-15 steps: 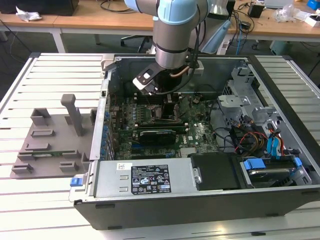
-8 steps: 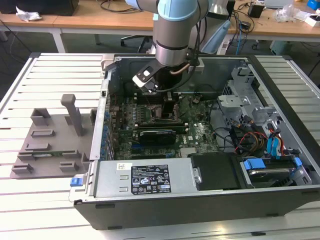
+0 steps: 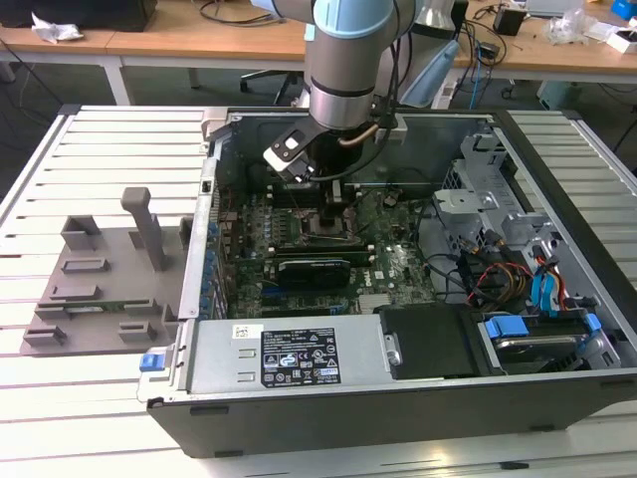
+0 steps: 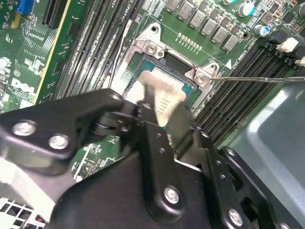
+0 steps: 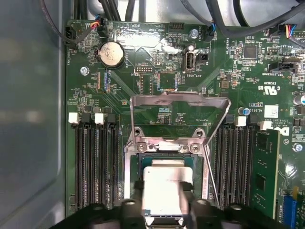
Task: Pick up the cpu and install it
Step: 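Place the cpu into insertion slot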
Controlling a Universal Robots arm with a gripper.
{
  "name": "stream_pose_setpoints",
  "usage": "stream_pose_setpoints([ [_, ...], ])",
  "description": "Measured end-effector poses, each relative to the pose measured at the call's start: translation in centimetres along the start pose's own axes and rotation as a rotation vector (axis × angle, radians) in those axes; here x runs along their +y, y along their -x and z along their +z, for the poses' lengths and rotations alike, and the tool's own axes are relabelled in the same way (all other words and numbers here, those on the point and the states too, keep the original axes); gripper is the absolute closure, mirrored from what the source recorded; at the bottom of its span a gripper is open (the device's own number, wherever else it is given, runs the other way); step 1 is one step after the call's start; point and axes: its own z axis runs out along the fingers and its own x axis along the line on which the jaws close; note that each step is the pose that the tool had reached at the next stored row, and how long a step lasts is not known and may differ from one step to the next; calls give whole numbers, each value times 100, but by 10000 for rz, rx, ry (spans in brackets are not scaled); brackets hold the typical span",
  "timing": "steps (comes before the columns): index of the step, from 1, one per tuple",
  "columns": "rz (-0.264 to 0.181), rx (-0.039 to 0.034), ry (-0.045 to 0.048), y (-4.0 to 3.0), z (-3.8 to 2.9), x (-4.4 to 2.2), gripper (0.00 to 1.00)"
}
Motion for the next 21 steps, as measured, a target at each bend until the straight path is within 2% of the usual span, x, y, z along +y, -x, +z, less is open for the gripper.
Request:
stream_pose_setpoints([
  [1, 0, -1, 0, 1, -1, 0, 71],
  [2, 1, -2, -2, 5, -2, -1, 71],
  [5, 1, 2, -1, 46, 0, -2, 89],
  [8, 1, 10, -1, 72, 1, -4, 89],
  [16, 0, 16, -1, 72, 9, -6, 89],
  [21, -1, 15, -1, 72, 26, 29, 89],
])
